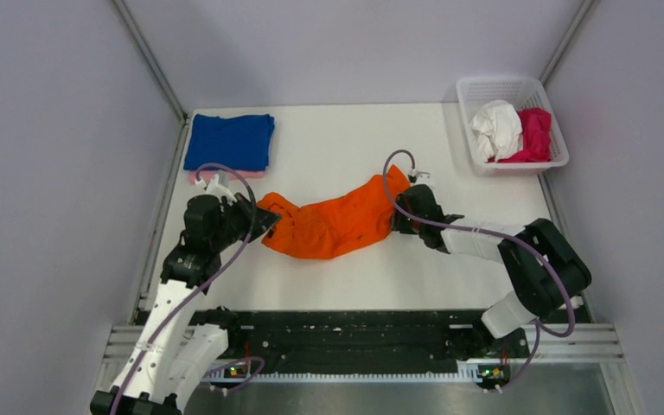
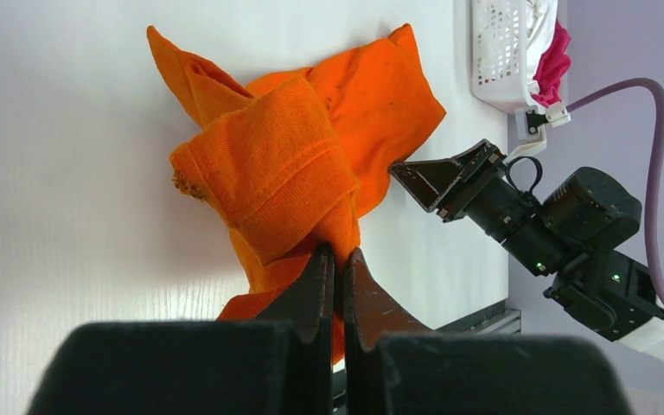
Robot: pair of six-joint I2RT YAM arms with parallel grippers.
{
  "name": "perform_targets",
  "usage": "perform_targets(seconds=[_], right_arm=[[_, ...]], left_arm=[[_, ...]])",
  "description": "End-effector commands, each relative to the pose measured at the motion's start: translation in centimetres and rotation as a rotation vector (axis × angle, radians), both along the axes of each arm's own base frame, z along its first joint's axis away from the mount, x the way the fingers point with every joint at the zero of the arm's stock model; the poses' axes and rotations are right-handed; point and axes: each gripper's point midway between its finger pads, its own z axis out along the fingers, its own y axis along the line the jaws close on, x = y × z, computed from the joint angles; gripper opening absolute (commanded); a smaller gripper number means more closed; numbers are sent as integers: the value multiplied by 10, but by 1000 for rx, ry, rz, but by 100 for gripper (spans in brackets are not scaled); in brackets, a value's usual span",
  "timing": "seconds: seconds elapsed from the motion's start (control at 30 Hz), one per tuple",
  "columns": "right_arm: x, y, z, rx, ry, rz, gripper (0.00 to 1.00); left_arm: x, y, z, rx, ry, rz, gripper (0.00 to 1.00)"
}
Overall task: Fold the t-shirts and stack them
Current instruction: Flatten out the tshirt
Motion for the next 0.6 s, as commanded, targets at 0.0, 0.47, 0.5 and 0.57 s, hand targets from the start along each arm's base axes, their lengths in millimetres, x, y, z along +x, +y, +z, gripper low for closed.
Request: perform_targets(seconds=[0.0, 0.47, 0.5, 0.57], right_arm=[[10, 26, 7, 115, -44, 44, 36], [55, 47, 80, 164, -280, 86, 0], [57, 44, 101, 142, -314, 90, 0], [57, 35, 149, 107, -387, 92, 0]], left_arm=[[6, -4, 39, -40, -120, -12, 0], [13, 10, 65, 1, -200, 69, 0], [14, 15, 76, 12, -231, 91, 0], [17, 26, 101, 32, -284, 156, 0]])
